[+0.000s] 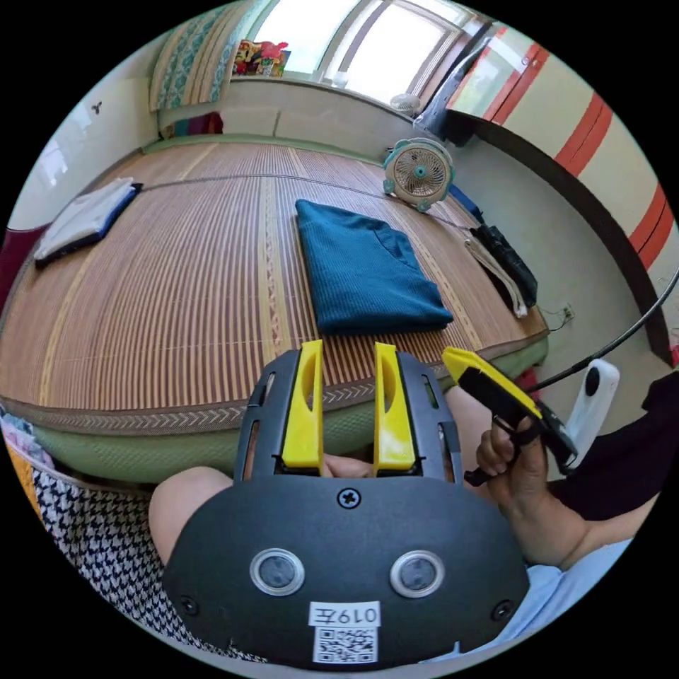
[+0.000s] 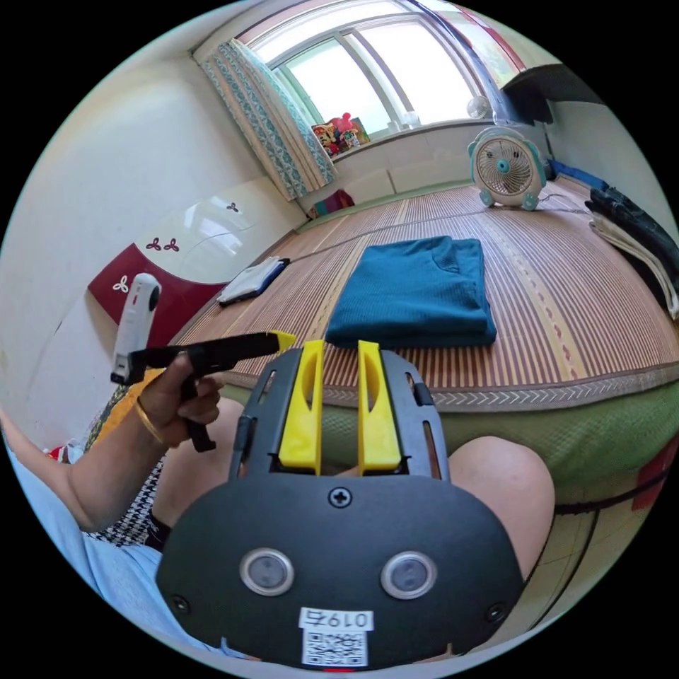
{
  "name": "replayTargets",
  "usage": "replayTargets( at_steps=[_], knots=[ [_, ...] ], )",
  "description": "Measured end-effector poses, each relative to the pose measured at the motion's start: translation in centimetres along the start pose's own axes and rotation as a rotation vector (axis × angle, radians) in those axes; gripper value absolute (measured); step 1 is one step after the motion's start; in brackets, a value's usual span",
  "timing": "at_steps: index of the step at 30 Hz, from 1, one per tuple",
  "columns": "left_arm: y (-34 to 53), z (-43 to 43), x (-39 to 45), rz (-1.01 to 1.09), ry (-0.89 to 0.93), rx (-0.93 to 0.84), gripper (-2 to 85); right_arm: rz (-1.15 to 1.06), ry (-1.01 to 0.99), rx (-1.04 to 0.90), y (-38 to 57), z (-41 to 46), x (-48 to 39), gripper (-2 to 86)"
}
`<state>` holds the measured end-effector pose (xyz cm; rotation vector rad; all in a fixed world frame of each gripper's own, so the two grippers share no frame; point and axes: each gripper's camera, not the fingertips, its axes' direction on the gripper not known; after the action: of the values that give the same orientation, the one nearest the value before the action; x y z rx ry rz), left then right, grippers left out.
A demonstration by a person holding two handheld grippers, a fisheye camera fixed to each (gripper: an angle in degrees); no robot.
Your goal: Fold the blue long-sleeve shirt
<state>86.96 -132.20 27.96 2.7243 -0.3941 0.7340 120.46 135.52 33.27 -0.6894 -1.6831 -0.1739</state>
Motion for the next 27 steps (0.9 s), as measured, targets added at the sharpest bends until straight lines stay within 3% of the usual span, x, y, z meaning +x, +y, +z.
replayTargets(
  at_steps=[6,16,23,27],
  knots=[
    [-8.2,2.7,-10.2,-0.181,0.311,-0.113,12.3,0.101,-0.060,-0.038,-1.5,0.5,4.6,7.7],
    [-17.5,5.7,-19.8,-0.294,0.492,-0.266,12.2,0.295,-0.291,-0.115,-5.8,3.1,11.1,15.2],
    [-22.1,4.3,-24.5,-0.360,0.642,-0.315,9.2,0.590,-0.478,-0.128,-9.0,6.4,16.5,16.3],
    [-24.4,1.7,-26.5,-0.421,0.736,-0.318,7.9,0.845,-0.589,-0.002,-9.8,7.3,20.5,17.0]
  ],
)
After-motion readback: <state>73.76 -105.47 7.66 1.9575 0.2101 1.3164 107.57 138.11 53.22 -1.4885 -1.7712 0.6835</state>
